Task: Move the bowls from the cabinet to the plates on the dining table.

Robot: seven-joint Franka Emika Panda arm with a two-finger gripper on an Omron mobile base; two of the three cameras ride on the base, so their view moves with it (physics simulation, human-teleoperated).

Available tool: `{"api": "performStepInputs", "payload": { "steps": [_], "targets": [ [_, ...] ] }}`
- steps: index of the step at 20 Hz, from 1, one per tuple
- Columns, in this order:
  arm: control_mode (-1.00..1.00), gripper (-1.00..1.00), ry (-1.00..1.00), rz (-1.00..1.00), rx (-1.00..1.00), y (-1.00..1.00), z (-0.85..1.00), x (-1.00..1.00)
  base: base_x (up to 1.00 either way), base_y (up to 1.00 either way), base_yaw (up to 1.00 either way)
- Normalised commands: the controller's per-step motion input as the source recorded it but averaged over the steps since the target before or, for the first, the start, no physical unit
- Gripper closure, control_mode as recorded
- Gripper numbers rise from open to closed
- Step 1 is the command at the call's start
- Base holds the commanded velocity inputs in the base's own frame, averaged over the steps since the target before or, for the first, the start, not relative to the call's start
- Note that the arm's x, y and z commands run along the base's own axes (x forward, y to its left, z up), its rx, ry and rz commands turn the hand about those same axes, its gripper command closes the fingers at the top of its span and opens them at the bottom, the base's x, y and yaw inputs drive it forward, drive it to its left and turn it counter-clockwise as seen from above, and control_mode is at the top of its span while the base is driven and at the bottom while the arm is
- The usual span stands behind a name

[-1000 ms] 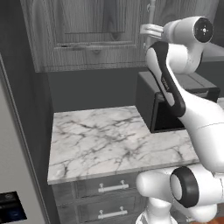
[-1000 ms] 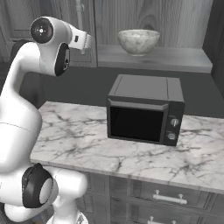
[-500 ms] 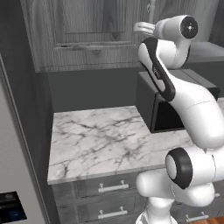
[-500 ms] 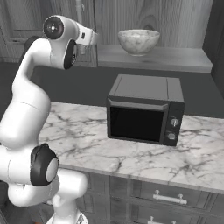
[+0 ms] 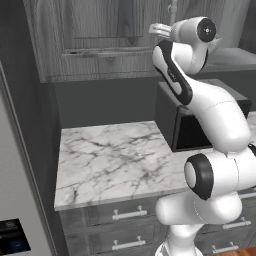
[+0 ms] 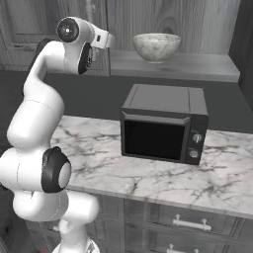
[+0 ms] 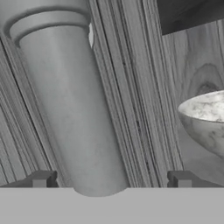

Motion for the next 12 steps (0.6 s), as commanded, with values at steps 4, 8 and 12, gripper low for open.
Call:
{"api": "performStepInputs", "payload": {
  "steps": [4,8,12],
  "targets": [
    [-1.00,-1.00,0.00,0.00,0.00,0.00,0.00,0.63,0.00,0.00,0.00],
    [-1.00,1.00,0.00,0.00,0.00,0.00,-0.01,0.74,0.00,0.00,0.00],
    [-1.00,1.00,0.01,0.00,0.00,0.00,-0.02,0.67,0.00,0.00,0.00]
  ]
}}
